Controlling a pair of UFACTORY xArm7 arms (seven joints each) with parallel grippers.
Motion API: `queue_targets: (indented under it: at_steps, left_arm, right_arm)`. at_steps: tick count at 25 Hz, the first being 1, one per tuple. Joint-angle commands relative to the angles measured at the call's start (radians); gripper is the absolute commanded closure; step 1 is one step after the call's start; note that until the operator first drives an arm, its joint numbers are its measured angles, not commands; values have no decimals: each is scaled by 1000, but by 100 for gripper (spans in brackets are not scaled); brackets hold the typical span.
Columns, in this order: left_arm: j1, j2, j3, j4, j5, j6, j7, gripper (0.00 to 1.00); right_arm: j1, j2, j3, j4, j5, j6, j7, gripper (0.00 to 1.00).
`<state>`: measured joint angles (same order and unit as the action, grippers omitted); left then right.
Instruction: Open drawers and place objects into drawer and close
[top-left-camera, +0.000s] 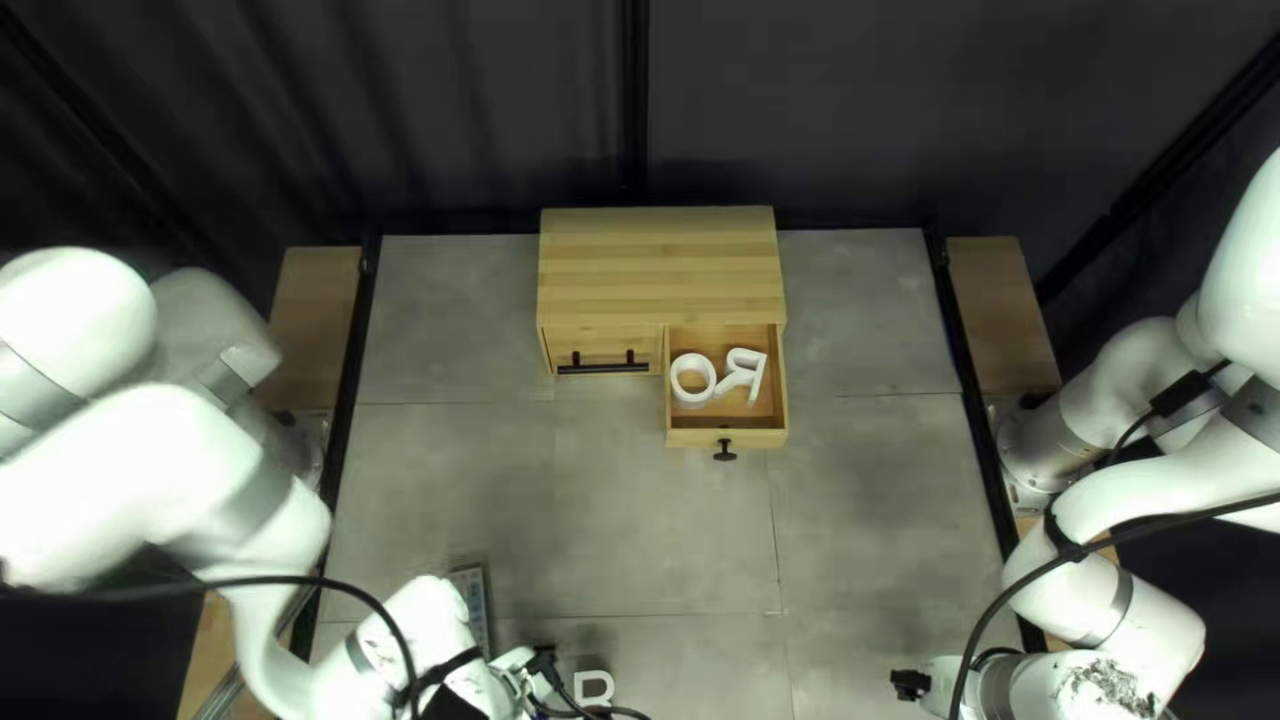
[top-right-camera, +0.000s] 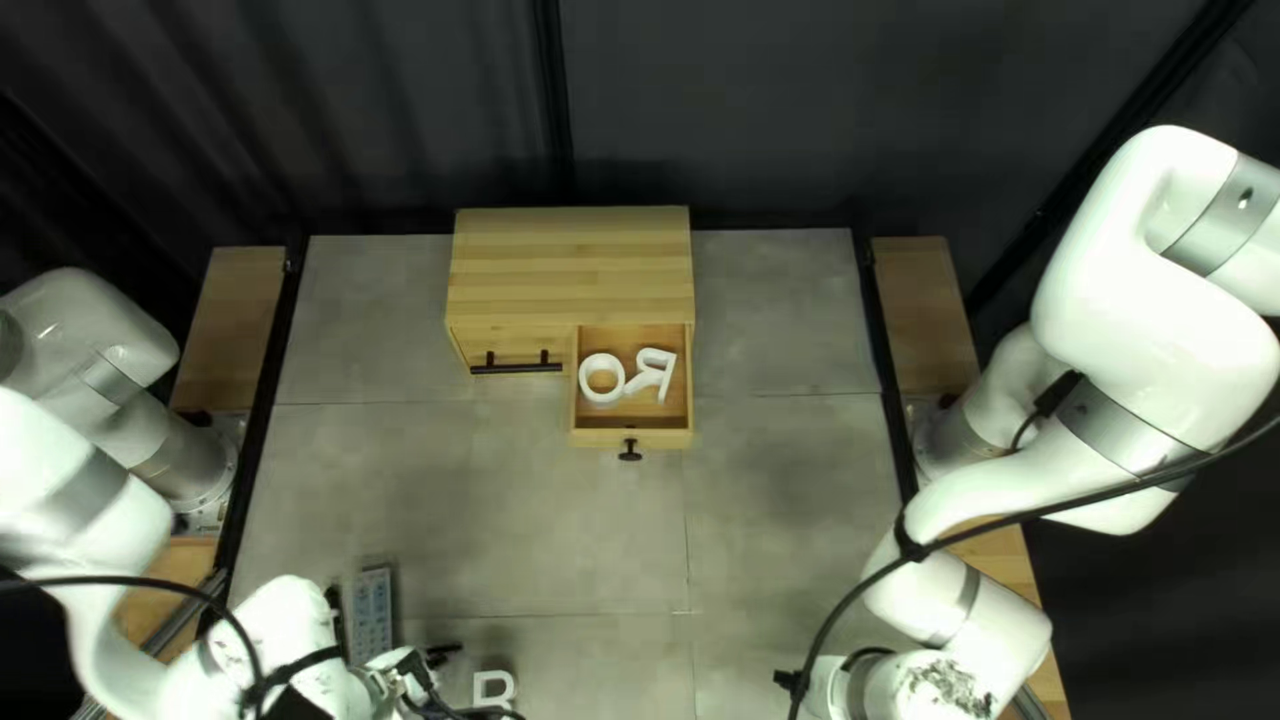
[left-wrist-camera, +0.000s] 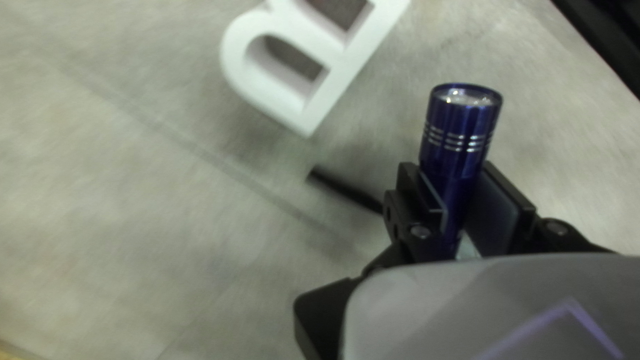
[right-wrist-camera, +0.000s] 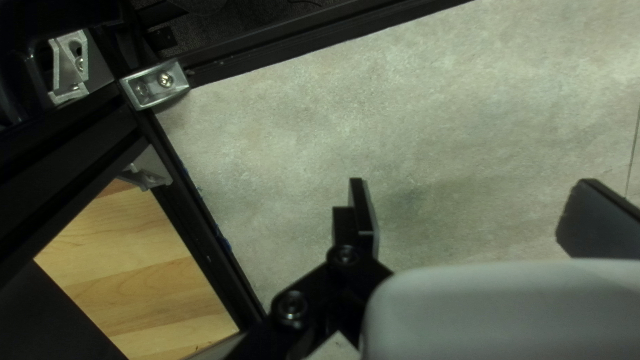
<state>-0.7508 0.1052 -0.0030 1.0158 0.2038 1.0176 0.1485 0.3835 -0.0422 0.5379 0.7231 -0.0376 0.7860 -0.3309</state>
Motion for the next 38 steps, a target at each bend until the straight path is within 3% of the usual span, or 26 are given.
queue_targets:
  at_steps: [1, 6, 12, 31, 38]
  left_arm:
    - [19, -49, 17, 93, 26, 194, 289, 100]
    - [64, -144, 68, 37, 105, 182, 572, 100]
    - [129, -119, 133, 52, 162, 121, 850, 100]
    - [152, -107, 154, 77, 135, 143, 876, 100]
    - [176, -110, 179, 130, 190, 148, 994, 100]
  right_arm:
    - [0, 0, 0, 0, 0, 0, 0, 0]
    - [0, 0, 0, 0, 0, 0, 0, 0]
    - [0, 0, 0, 0, 0, 0, 0, 0]
    - [0, 0, 0, 0, 0, 0, 0, 0]
    - [0, 0, 0, 0, 0, 0, 0, 0]
